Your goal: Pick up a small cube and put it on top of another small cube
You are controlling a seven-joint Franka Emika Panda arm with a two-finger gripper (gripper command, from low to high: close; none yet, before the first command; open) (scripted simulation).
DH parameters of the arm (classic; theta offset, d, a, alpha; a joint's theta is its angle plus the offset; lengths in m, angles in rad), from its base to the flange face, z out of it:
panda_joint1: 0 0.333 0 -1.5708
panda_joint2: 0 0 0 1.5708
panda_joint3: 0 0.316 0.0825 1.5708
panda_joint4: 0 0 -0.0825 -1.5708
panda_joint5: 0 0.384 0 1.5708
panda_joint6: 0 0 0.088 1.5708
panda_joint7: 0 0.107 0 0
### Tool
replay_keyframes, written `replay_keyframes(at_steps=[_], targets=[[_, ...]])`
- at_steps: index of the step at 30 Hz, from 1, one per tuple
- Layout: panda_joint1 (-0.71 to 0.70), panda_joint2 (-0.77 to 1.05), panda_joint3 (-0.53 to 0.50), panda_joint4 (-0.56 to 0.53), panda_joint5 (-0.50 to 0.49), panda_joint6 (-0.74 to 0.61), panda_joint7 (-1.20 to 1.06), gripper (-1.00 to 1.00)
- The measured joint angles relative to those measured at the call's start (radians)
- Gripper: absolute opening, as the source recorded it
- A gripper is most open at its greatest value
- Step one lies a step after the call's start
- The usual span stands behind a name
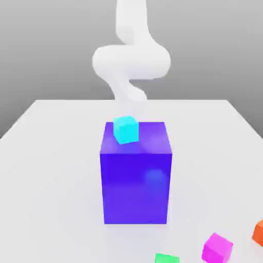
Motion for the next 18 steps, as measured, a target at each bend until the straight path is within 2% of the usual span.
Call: replay_keyframes(at_steps=[18], targets=[[0.129,0.659,0.091,-0.020,-0.059,0.213,-0.216,0.00]])
